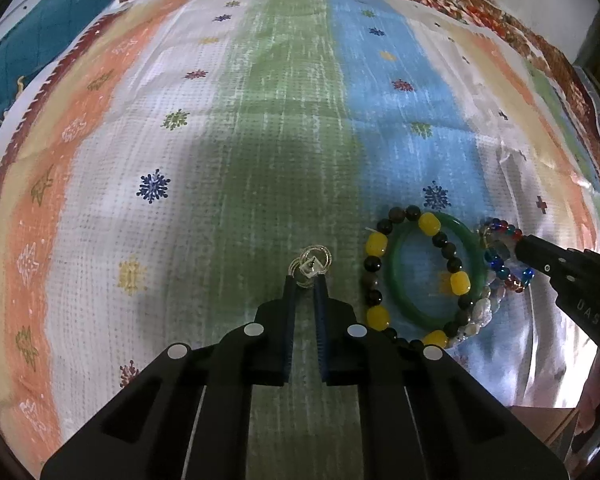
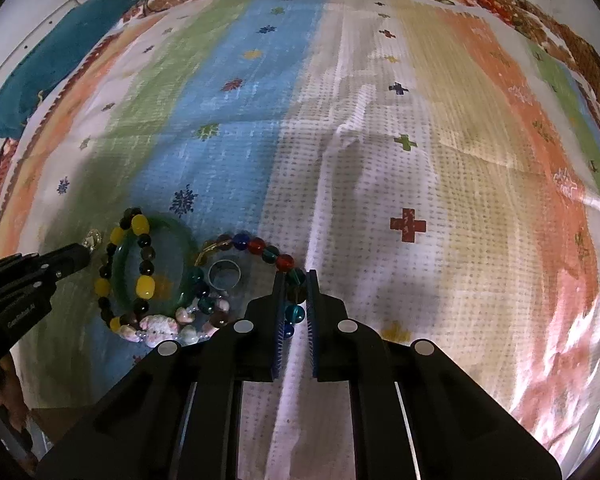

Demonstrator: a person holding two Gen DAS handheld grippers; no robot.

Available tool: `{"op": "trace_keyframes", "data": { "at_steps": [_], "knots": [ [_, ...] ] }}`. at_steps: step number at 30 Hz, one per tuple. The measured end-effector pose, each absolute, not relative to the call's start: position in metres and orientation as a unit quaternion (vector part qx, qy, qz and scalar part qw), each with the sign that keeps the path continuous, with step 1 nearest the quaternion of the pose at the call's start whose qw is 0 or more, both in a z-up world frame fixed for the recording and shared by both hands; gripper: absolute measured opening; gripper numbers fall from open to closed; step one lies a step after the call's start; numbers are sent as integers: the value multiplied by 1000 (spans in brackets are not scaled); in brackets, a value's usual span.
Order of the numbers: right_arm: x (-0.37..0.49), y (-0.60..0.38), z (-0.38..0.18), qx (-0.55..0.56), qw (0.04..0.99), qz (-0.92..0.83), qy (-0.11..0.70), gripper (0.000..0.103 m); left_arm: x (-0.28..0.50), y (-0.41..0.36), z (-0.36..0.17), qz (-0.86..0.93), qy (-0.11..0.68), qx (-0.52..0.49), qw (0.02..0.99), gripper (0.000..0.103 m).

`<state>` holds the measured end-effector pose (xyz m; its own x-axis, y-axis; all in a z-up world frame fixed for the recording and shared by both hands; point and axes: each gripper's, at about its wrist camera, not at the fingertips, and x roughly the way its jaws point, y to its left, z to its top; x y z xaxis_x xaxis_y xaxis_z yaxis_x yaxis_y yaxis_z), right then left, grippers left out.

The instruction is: Organize jewelry

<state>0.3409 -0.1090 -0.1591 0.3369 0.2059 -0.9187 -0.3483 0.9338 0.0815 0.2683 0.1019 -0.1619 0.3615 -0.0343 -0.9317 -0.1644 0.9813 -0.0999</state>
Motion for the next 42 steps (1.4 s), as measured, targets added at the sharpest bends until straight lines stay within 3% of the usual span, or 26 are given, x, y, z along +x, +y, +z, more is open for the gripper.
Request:
{"op": "trace_keyframes", "data": {
  "at_steps": [15,22,24,35,39,41,42],
  "knots": [
    [325,-109,-141,-69,820,180,539,10,261,107,-147,39,549,-106,828,7],
    [326,-110,-139,-69,822,183,535,11,266,108,-147,43,546,-106,830,18],
    [326,-109,-140,-70,821,184,536,10,269,107,-148,41,545,-108,830,27],
    [329,-112,-145,-68,818,191,538,11,285,102,-166,48,552,-71,830,31],
    [331,-112,-148,-69,815,191,542,11,287,94,-168,41,555,-51,829,39],
    [330,-111,-149,-71,814,193,543,11,287,91,-168,38,556,-44,829,35],
    [330,-111,-149,-72,814,193,543,11,287,90,-168,37,557,-44,829,27]
  ]
}}
